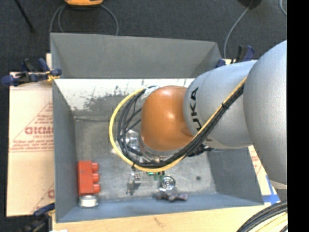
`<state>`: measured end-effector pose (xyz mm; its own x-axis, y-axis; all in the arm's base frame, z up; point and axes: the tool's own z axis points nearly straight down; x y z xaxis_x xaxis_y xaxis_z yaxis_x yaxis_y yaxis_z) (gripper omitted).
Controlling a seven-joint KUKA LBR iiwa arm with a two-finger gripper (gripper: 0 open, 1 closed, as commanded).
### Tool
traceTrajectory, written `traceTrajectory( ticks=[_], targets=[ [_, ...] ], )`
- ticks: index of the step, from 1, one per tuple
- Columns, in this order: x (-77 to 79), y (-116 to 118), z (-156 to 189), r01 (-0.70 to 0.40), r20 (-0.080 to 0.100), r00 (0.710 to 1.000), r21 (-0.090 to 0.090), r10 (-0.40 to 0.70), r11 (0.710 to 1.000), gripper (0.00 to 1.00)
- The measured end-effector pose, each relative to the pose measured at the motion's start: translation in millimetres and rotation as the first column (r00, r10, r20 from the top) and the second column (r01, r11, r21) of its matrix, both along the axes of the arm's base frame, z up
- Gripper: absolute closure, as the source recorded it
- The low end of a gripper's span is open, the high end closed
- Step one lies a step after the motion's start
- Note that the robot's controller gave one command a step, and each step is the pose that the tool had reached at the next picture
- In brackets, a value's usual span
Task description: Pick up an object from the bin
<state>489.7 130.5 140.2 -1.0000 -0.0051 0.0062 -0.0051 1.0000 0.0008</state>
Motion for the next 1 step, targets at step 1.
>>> traceTrajectory(
  ticks=[1],
  targets=[
    [23.1, 87.0, 0.0, -0.101, 0.012, 0.995, 0.003, 0.1, 0.995, 0.0]
  ],
)
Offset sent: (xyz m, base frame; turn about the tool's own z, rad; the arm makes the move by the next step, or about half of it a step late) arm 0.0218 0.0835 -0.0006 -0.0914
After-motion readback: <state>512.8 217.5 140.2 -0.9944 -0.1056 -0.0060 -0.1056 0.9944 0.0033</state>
